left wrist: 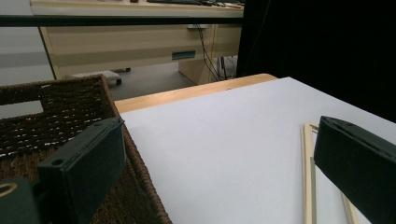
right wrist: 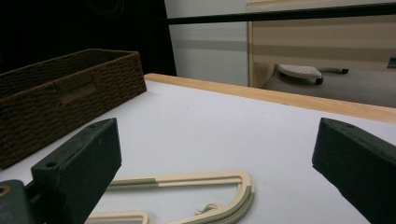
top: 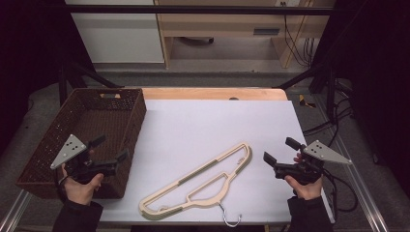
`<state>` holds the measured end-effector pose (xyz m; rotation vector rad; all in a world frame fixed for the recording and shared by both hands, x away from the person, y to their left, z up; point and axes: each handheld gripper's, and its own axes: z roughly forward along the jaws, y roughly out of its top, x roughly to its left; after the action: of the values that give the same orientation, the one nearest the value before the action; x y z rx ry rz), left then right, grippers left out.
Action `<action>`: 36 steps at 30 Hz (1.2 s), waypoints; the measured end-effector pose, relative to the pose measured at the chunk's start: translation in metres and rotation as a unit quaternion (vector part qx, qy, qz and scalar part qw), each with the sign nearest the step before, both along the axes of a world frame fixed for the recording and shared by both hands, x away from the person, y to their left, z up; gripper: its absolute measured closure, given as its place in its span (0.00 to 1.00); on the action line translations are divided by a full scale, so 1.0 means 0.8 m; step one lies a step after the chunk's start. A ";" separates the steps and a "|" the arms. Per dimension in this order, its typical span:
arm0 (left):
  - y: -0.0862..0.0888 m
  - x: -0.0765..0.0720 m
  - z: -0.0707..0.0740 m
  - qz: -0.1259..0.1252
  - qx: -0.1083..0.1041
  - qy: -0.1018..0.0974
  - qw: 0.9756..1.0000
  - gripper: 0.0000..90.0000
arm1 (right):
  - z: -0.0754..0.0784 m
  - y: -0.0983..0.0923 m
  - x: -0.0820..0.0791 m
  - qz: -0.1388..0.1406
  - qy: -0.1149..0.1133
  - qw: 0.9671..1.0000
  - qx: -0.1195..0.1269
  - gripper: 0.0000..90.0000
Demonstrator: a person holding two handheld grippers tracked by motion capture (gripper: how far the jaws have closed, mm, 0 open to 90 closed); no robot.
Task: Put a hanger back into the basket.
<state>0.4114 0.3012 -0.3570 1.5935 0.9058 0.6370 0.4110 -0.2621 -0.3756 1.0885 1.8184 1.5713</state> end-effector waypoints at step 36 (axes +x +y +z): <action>0.000 -0.006 0.000 0.002 0.007 -0.002 1.000 0.02 | -0.019 0.093 -0.035 0.075 0.073 0.991 -0.084 0.21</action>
<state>0.4068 0.3015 -0.3570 1.6030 0.9035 0.6506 0.3826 -0.1881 -0.3905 1.0335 2.1327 1.4216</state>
